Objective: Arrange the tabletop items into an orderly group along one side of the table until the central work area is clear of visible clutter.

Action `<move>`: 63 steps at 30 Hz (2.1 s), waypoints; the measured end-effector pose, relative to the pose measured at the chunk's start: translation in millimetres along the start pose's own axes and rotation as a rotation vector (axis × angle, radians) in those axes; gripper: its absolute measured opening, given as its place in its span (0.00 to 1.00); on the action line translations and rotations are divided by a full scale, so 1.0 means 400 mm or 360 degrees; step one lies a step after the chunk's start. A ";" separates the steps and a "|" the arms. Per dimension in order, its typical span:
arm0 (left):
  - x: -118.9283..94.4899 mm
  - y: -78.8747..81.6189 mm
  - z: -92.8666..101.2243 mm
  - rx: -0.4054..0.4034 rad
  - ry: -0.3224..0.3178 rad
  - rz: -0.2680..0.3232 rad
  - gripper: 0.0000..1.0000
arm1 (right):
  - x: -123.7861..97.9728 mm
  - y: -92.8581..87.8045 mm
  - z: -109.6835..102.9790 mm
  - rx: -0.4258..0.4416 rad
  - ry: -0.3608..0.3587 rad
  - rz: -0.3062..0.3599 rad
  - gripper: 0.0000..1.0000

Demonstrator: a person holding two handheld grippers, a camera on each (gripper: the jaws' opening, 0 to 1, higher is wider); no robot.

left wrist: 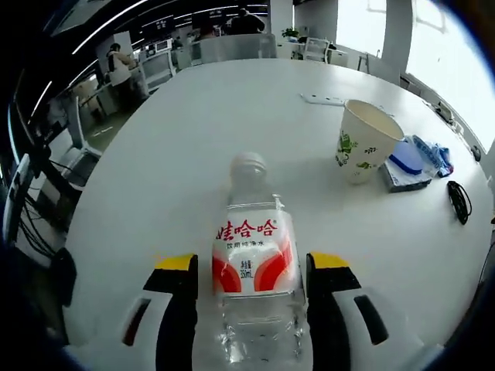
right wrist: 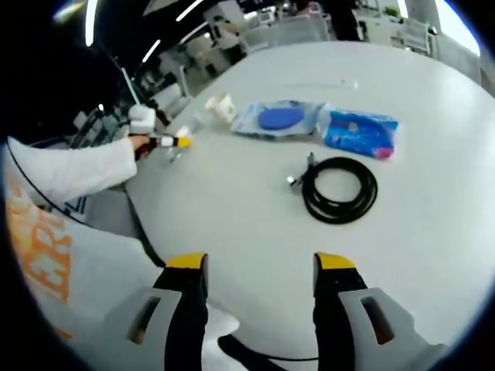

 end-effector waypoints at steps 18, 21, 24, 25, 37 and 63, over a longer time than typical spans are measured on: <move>-0.013 0.034 0.018 -0.0086 -0.0002 0.0146 0.41 | 0.005 -0.004 0.001 0.0004 0.0018 0.0009 0.49; -0.019 0.017 0.022 -0.0076 -0.0028 0.0093 0.40 | 0.009 -0.004 0.000 -0.0004 0.0029 0.0004 0.49; -0.027 0.007 0.031 -0.0103 -0.0049 0.0106 0.39 | 0.011 0.000 -0.005 -0.0027 0.0040 0.0001 0.48; -0.030 0.004 0.034 -0.0118 -0.0056 0.0111 0.38 | 0.012 0.001 -0.006 -0.0027 0.0042 0.0003 0.48; -0.081 -0.032 0.096 -0.0658 -0.0403 0.0230 0.36 | 0.015 0.001 -0.013 -0.0048 0.0067 0.0013 0.48; -0.248 -0.044 0.499 -0.0818 -0.1467 0.0318 0.35 | 0.291 0.172 -0.127 0.1549 0.0886 0.0555 0.87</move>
Point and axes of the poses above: the point that each gripper's makers call its tool centre point, and the gripper's own axes: x roughly forward along the fingers, z roughly to its right, y roughly out of its top, the point moved 7 cm from there along -x, roughly backward along the fingers, and after that the axes turned 1 degree about -z, right-handed, at the moved point
